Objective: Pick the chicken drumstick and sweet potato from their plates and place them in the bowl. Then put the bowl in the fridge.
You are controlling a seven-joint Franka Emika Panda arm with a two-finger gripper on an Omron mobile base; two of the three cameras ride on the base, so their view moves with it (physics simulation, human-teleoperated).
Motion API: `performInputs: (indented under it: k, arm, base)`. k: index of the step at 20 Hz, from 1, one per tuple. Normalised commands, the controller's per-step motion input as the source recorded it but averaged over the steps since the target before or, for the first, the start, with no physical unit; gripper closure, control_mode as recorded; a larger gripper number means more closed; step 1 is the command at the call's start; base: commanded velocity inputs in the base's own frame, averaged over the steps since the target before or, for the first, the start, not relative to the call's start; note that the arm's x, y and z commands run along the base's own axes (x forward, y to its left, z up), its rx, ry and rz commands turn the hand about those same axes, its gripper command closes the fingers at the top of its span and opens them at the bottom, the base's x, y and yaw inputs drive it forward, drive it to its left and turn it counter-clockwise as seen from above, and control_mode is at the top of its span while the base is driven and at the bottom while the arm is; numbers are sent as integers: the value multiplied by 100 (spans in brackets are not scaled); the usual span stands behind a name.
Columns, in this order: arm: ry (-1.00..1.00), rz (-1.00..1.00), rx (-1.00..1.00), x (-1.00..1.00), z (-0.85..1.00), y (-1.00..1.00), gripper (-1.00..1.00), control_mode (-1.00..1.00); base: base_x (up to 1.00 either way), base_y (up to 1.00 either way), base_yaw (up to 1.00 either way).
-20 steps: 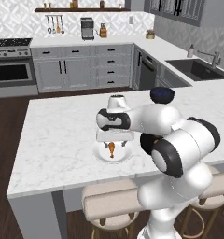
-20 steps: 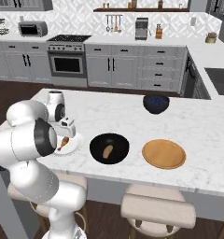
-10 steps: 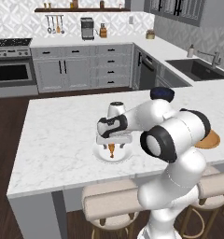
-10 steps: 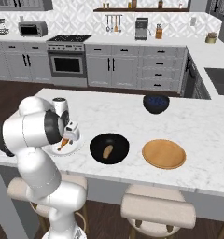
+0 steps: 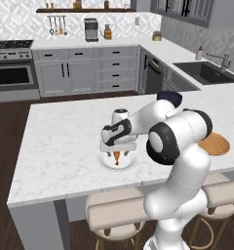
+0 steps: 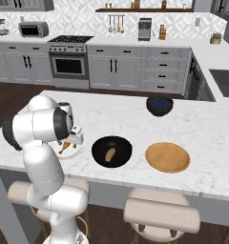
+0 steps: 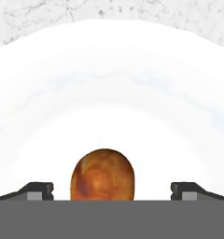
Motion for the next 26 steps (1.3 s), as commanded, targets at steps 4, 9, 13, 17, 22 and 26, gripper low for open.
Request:
performInputs:
  k: [4, 9, 13, 17, 22, 26]
  arm:
    - [-4, 0, 0, -6, -6, 0, 100, -100]
    - [-5, 0, 0, -19, 0, 0, 100, -100]
    - [-3, 0, 0, -47, 24, 0, 100, -100]
    - [-8, 0, 4, -89, 84, -27, 100, -100]
    - [-7, 0, 1, -59, 87, -64, 100, -100]
    - [-3, 0, 5, -4, 48, -99, 100, -100]
  base:
    - [0, 0, 0]
    - [0, 0, 0]
    - [0, 0, 0]
    - [0, 0, 0]
    - [0, 0, 0]
    - [0, 0, 0]
